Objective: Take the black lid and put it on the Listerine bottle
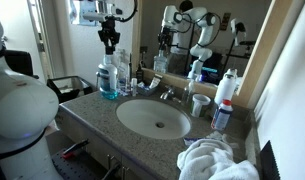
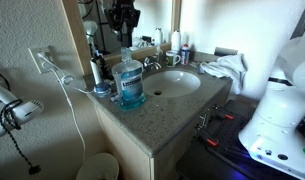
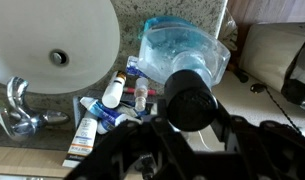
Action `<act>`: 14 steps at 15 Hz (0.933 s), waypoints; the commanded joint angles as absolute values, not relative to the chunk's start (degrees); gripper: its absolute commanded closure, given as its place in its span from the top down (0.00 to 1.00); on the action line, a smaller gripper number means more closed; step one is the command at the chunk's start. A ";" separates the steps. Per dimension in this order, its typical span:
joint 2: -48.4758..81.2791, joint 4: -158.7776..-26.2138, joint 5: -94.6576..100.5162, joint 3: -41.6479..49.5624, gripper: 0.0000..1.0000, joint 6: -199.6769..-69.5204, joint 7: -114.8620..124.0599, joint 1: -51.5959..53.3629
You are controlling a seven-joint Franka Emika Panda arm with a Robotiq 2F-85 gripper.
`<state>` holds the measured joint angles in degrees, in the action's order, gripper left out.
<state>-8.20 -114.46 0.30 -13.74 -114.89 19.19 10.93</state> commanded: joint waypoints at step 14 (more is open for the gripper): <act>-4.83 -110.80 -1.30 -14.04 0.20 -110.75 18.49 11.58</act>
<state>-6.42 -112.87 -0.39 -13.99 -112.89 19.19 11.19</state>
